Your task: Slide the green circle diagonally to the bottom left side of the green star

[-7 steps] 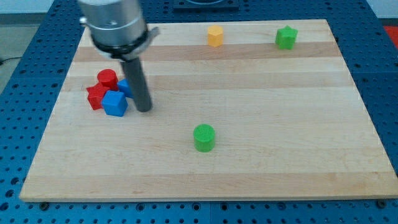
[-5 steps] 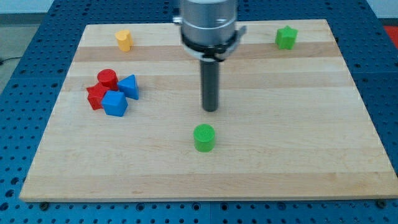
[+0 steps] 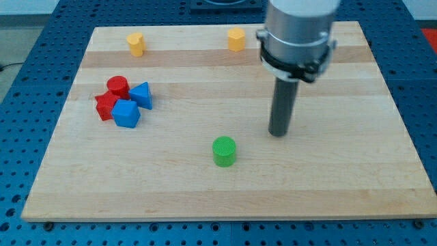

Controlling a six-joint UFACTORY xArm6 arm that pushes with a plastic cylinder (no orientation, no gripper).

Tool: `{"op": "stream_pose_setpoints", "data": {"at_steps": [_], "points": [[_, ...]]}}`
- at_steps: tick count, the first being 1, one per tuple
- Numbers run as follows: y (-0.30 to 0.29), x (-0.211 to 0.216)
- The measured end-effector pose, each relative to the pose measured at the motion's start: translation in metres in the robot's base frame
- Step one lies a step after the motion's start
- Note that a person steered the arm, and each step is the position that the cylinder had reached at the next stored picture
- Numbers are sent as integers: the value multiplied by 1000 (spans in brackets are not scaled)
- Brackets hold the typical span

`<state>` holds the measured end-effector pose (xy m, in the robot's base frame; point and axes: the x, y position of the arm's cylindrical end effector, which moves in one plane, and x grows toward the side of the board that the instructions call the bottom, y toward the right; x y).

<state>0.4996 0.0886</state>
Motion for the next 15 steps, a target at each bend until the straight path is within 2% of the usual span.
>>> {"op": "stream_pose_setpoints", "data": {"at_steps": [1,3,4,6,7,8,10,11,14,15], "points": [[-30,25],[-146,31],[-167,49],[-157,76],[-225,95],[-238,79],[-162,38],[-148,6],[-148,-95],[-139,-114]]}}
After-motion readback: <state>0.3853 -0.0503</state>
